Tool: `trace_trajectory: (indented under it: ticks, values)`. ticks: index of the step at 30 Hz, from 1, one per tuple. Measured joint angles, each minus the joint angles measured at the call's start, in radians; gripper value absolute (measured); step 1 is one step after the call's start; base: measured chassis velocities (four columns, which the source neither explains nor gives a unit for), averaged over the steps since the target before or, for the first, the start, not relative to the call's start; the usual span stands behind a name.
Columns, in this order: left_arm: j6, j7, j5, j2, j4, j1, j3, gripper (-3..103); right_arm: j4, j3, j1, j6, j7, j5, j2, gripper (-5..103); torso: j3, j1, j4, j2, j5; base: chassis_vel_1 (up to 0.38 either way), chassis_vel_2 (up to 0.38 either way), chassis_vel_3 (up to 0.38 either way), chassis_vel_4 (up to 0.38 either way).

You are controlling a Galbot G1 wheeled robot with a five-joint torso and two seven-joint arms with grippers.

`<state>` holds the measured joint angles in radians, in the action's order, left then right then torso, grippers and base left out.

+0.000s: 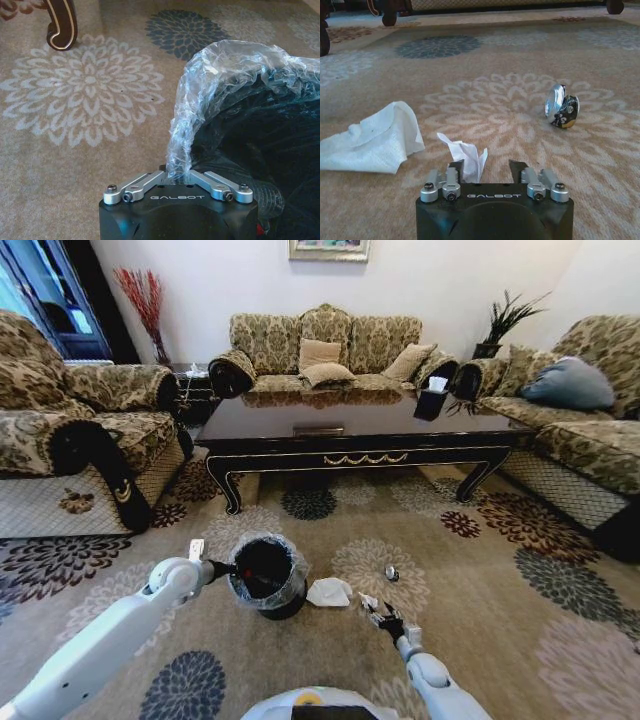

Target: Move to the front of the table and pick up the trash from the floor, then place it into the trash bin.

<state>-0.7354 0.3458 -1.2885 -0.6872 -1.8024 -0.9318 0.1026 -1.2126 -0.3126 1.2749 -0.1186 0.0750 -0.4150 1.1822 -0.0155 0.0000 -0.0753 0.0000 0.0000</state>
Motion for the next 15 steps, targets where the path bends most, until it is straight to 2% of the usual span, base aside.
trace_trajectory:
  ticks: [1,4,5,7,11,13,15]
  values:
    - [0.0,0.0,0.001,-0.001,0.0,0.0,0.0,0,-0.002,0.001,-0.001,0.001,-0.001,-0.003,0.0,47,0.0,0.0,0.0,0.0,0.0,0.0,0.0,0.0,0.0]
    - [0.0,0.0,0.005,-0.003,0.001,-0.001,-0.001,0,-0.004,0.003,-0.001,0.002,-0.002,-0.005,-0.002,47,0.0,0.0,0.0001,0.0,0.0,0.0,0.0,0.0,0.0]
    - [0.0,0.0,0.006,-0.004,0.001,-0.002,-0.001,0,-0.005,0.005,0.001,0.002,-0.002,-0.005,-0.002,31,0.0,0.0,0.0001,0.0,0.0,0.0,0.0,0.0,0.0]
    - [0.0,0.0,0.006,-0.005,0.001,-0.003,-0.001,0,-0.006,0.005,0.003,0.002,-0.002,-0.005,-0.002,31,0.0,0.0,0.0001,0.0,0.0,0.0,0.0,0.0,0.0]
    - [0.0,-0.002,0.014,-0.006,0.001,-0.008,-0.001,0,-0.009,0.007,0.009,0.002,-0.001,-0.003,0.003,10,0.0,0.0,0.0001,0.0,0.0,0.0,0.0,0.0,0.0]
    - [0.0,-0.002,0.014,-0.006,0.001,-0.008,-0.001,0,-0.009,0.007,0.009,0.002,-0.001,-0.003,0.003,10,0.0,0.0,0.0001,0.0,0.0,0.0,0.0,0.0,0.0]
    - [0.0,-0.002,0.015,-0.006,0.0,-0.009,-0.001,0,-0.013,0.007,0.01,0.003,-0.001,-0.003,0.002,2,0.0,0.0,0.0,0.0,0.0,0.0,0.0,0.0,0.0]
